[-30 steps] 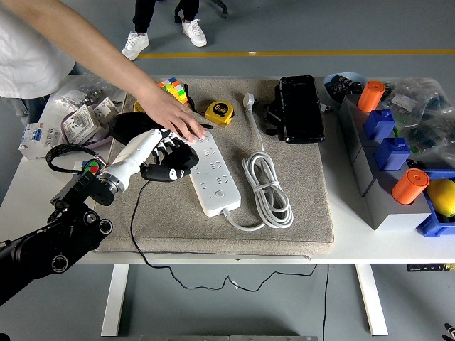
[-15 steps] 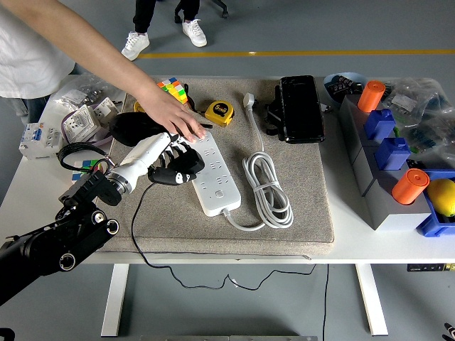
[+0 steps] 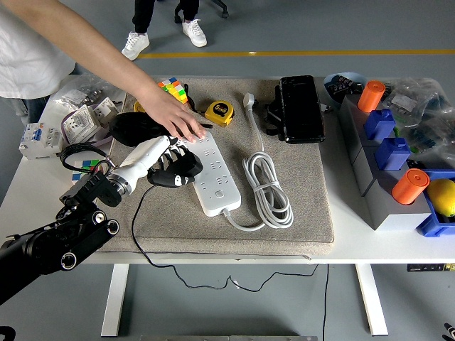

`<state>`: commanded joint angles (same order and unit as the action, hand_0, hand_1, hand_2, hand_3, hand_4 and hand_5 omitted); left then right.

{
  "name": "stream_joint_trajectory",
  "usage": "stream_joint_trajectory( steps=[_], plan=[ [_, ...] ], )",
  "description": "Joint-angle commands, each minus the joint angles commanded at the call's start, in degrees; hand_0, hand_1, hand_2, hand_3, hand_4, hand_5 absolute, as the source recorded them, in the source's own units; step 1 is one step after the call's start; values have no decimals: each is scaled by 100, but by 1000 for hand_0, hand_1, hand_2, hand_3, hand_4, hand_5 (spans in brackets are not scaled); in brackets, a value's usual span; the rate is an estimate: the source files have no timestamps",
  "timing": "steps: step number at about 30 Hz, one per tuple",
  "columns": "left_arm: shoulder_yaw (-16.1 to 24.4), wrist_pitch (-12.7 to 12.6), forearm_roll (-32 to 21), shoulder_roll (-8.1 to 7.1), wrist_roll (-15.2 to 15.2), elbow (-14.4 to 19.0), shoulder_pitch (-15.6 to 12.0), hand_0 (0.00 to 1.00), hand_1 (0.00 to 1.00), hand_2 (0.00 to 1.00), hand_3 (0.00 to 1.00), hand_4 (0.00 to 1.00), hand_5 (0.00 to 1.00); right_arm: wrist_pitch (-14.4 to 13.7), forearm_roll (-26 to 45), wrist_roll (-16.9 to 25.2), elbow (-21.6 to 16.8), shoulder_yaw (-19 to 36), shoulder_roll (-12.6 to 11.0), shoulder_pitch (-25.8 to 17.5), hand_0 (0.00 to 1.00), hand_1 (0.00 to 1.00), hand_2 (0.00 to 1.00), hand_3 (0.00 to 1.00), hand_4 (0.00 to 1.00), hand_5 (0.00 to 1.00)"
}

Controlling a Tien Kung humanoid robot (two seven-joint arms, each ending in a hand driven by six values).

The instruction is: Put the plug near the board,insert it into the board,press the button,pull the plug out

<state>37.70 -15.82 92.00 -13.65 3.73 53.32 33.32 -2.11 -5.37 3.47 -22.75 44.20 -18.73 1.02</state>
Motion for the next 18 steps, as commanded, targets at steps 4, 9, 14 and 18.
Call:
stream_joint_trajectory(
  steps=[4, 9, 14, 18],
  plan=[
    [-1, -1, 36, 0, -7, -14, 4, 253, 392, 395, 533, 784, 46, 2, 1, -2, 4, 7, 5, -3, 610, 665, 659, 537, 813, 493],
    [-14, 5, 98, -21, -7, -13, 5, 258, 399, 400, 533, 784, 47, 0, -8, 0, -2, 18, 1, -2, 610, 665, 660, 537, 813, 492],
    [-13, 35, 108, -25, -33, -24, -3, 258, 399, 400, 533, 784, 47, 0, -23, 3, -15, 31, 6, -6, 610, 665, 660, 537, 813, 492],
    [22, 83, 111, -24, -60, -18, -21, 299, 467, 515, 559, 796, 50, -2, -30, 6, -19, 36, 7, -9, 610, 665, 660, 537, 814, 491]
  ],
)
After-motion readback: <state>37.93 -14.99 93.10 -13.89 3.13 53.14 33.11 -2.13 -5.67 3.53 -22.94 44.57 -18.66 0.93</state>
